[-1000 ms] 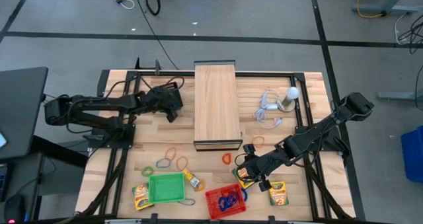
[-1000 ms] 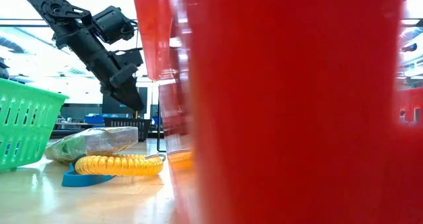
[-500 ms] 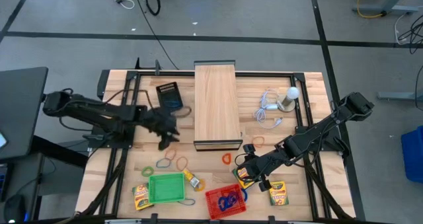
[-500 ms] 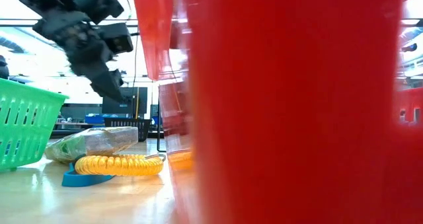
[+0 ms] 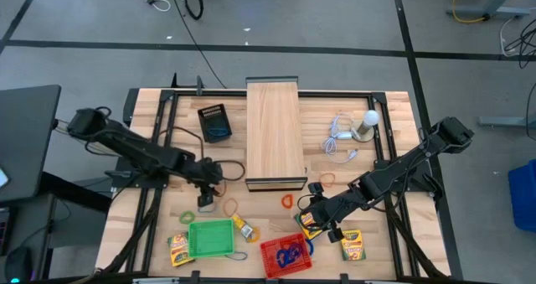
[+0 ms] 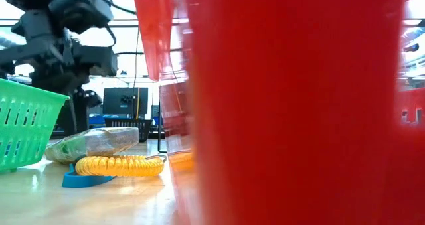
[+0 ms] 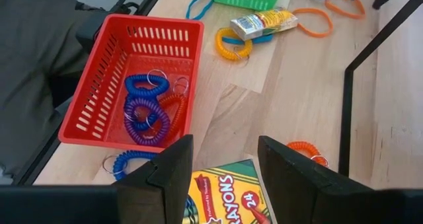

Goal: Pick & Place Office Desk Supplies
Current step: Put the orange rubber band into the black basket

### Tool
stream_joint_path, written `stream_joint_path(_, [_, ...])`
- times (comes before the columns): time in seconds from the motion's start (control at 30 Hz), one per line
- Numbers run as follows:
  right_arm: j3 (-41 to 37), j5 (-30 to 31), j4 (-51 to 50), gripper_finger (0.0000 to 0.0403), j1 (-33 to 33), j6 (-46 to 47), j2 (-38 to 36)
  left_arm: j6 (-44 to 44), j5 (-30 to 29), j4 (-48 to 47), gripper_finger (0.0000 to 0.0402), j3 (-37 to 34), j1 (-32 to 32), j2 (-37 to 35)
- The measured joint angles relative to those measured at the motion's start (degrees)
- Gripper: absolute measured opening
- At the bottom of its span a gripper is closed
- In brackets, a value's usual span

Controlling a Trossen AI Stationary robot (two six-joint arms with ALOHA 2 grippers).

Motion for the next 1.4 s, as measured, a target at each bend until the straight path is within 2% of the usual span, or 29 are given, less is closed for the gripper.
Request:
stream_joint_path(0.2, [0.0, 0.0, -0.1, 0.0178, 0.0, 0.0, 0.0, -0.5, 0.7, 0.3, 0.0188, 0.3, 0.1, 5.2])
stream_joint_path(0.3, [0.0, 0.0, -0.3, 0.0178, 0.0, 0.0, 0.0, -1.5, -1.6, 0.1, 0.017, 0.3, 0.1, 5.7])
stream_joint_path(0.4, [0.0, 0.0, -0.5, 0.0178, 0.0, 0.0, 0.0, -2.0, -4.1, 0.1, 0.0128, 0.2, 0.0, 5.5])
stream_joint_path(0.53, [0.0, 0.0, -0.6, 0.0178, 0.0, -0.1, 0.0, -2.2, -5.7, -0.1, 0.0028, 0.1, 0.1, 5.5])
stream_joint_path(0.6, [0.0, 0.0, -0.8, 0.0178, 0.0, -0.1, 0.0, -2.5, -5.9, 0.2, 0.001, 0.2, 0.1, 5.6])
stream_joint_path(0.77, [0.0, 0.0, -0.9, 0.0178, 0.0, -0.1, 0.0, -2.1, -7.4, -0.9, 0.0004, 2.0, -0.1, 5.8])
stream_joint_path(1.03, [0.0, 0.0, -0.9, 0.0178, 0.0, 0.0, 0.0, 0.0, -16.2, -0.8, 0.0002, 7.0, -0.7, 5.4])
stream_joint_path(1.23, [0.0, 0.0, -1.0, 0.0178, 0.0, 0.3, 0.0, -0.6, -26.7, -6.9, 0.0001, 10.9, -0.5, 5.4])
stream_joint_path(1.4, [0.0, 0.0, -1.0, 0.0178, 0.0, 0.3, 0.0, -1.2, -33.3, -12.4, 0.0001, 14.0, 0.3, 5.3])
